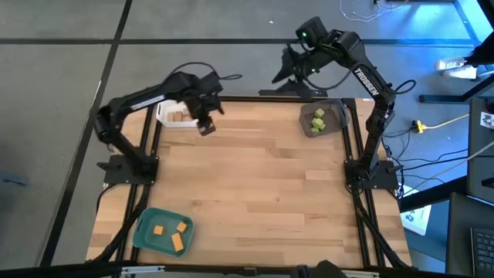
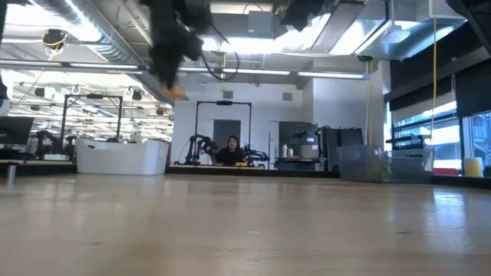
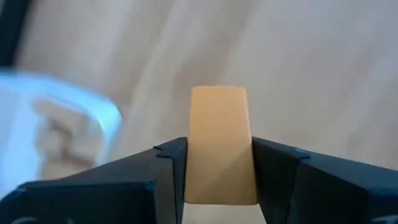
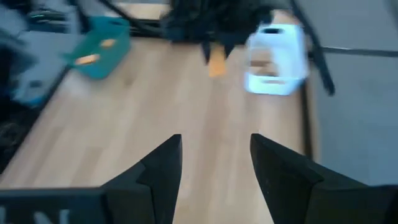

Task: Sort & place blocks by color
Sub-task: Put the orange block into the green bin

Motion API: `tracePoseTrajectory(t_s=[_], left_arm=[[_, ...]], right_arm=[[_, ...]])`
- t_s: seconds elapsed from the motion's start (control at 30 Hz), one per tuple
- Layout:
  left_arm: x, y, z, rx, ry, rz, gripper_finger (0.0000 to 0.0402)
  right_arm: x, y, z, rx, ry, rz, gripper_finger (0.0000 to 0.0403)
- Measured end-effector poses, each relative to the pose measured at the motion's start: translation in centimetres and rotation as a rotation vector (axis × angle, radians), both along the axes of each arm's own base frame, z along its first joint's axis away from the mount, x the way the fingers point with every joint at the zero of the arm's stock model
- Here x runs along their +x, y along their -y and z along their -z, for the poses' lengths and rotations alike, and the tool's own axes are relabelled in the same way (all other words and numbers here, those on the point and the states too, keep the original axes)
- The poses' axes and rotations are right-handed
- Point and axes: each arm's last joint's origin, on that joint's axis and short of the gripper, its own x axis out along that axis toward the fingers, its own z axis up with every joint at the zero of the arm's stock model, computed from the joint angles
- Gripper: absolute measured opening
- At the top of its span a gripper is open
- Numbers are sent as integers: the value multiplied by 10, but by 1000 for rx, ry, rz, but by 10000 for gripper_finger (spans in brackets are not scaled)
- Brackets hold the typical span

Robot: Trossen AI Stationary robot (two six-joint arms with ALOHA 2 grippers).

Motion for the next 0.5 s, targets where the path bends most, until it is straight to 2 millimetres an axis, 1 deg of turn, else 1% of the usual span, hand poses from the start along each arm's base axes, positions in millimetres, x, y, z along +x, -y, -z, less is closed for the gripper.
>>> tracePoseTrajectory(t_s=[0.13,0.27,0.4,0.5], left_arm=[[-20,39,-21,-68,-61,-15,112],[-37,77,-35,-178,-102,-10,112],[-45,111,-46,-263,-66,-27,112],[-55,136,-50,-308,-66,-51,112]], right_arm=[[-4,-8,5,31,-41,-81,190],[-5,-18,9,31,-87,-157,190],[2,-28,10,28,-74,-214,190],[8,-38,10,46,-57,-264,190]])
